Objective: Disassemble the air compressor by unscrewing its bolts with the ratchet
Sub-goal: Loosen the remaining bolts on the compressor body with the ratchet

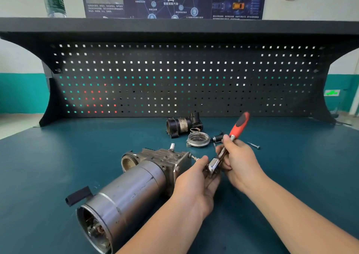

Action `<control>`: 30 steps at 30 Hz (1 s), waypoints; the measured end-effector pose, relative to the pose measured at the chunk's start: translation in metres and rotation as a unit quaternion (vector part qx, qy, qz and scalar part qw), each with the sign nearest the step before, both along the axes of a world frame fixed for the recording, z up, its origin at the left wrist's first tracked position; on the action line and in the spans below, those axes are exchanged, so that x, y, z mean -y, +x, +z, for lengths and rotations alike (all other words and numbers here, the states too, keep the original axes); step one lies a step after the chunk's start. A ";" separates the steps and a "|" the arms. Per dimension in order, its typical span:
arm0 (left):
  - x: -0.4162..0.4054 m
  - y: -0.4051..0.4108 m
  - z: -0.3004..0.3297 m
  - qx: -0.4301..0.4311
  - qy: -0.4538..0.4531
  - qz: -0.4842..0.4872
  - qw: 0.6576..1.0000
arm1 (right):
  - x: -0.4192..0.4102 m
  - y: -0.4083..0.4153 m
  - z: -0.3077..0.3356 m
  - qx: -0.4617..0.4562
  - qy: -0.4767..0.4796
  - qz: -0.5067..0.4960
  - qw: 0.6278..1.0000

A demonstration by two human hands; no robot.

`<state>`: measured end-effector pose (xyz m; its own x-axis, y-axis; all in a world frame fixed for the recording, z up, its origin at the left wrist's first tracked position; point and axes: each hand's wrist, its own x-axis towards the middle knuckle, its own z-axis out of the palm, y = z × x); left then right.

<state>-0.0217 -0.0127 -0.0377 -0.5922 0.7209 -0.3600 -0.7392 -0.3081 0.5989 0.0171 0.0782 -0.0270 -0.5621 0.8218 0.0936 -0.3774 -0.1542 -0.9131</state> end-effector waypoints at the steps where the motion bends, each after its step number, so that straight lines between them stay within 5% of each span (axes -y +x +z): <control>1: 0.000 0.000 0.000 -0.001 0.000 -0.001 1.000 | 0.002 0.001 0.002 0.013 0.054 -0.014 0.998; 5: 0.000 0.000 0.001 -0.015 -0.001 -0.006 1.000 | 0.012 0.008 0.006 0.051 0.346 -0.045 0.936; 9: 0.002 -0.003 -0.001 -0.069 0.037 -0.051 0.996 | 0.027 0.015 0.009 0.089 0.614 -0.033 0.783; 12: 0.003 -0.006 -0.001 -0.066 0.052 -0.059 0.995 | 0.030 0.012 0.008 0.092 0.724 -0.025 0.683; 14: 0.004 -0.006 -0.001 -0.046 0.063 -0.054 0.995 | 0.030 0.011 0.005 0.082 0.695 -0.031 0.714; 20: -0.001 -0.003 -0.004 -0.025 -0.003 0.006 1.000 | 0.011 0.002 0.002 0.069 0.414 -0.081 0.904; 26: 0.006 0.003 0.002 -0.108 -0.063 -0.005 0.992 | -0.014 -0.002 -0.003 0.044 0.153 -0.089 0.983; 28: 0.010 0.003 0.006 -0.331 -0.157 0.008 0.930 | -0.020 0.001 0.000 0.042 0.124 -0.121 0.984; 29: 0.013 0.001 0.008 -0.491 -0.224 0.043 0.841 | -0.023 0.002 0.002 0.042 0.114 -0.132 0.984; 30: 0.017 -0.001 0.011 -0.638 -0.287 0.107 0.707 | -0.024 0.004 0.004 0.039 0.107 -0.137 0.984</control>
